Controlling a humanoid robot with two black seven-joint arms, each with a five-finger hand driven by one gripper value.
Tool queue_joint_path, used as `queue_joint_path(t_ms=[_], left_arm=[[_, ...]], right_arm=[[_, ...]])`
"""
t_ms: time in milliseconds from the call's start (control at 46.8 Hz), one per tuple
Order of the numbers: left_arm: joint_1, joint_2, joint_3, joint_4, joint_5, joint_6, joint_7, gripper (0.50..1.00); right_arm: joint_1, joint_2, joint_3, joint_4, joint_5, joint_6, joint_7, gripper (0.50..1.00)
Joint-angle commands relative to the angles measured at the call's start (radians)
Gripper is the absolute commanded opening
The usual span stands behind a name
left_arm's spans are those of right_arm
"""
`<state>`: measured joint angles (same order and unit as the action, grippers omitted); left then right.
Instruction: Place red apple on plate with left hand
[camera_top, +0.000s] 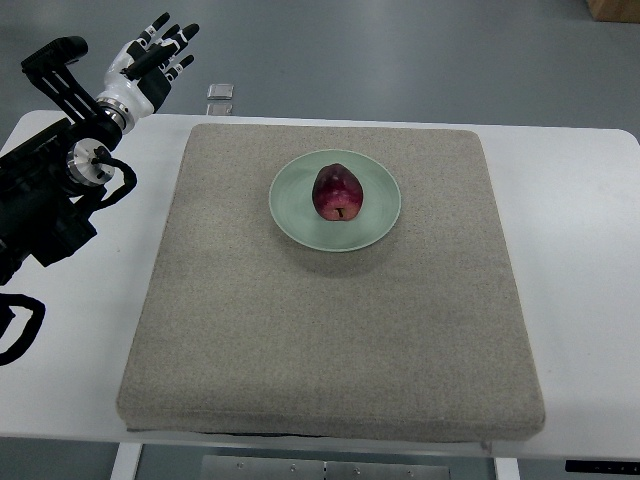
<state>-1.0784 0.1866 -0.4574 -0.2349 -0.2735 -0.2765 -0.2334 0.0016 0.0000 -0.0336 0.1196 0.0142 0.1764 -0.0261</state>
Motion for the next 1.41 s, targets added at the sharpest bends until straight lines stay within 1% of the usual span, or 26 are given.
queue_joint_path(t_ms=[0, 1239, 1389], left_arm=[[0.0, -0.004, -0.003, 0.0, -0.003, 0.01, 0.0, 0.99], [-0.003, -0.012, -0.007, -0.003, 0.01, 0.01, -0.001, 0.992], [-0.005, -0.012, -0.007, -0.003, 0.01, 0.01, -0.001, 0.992]], right_arm=[[0.0, 0.0, 0.0, 0.002, 0.0, 0.0, 0.0, 0.93], [0.0, 0.0, 0.0, 0.002, -0.002, 0.0, 0.0, 0.93], [-0.003, 0.0, -0.005, 0.014, -0.005, 0.014, 0.0, 0.932]])
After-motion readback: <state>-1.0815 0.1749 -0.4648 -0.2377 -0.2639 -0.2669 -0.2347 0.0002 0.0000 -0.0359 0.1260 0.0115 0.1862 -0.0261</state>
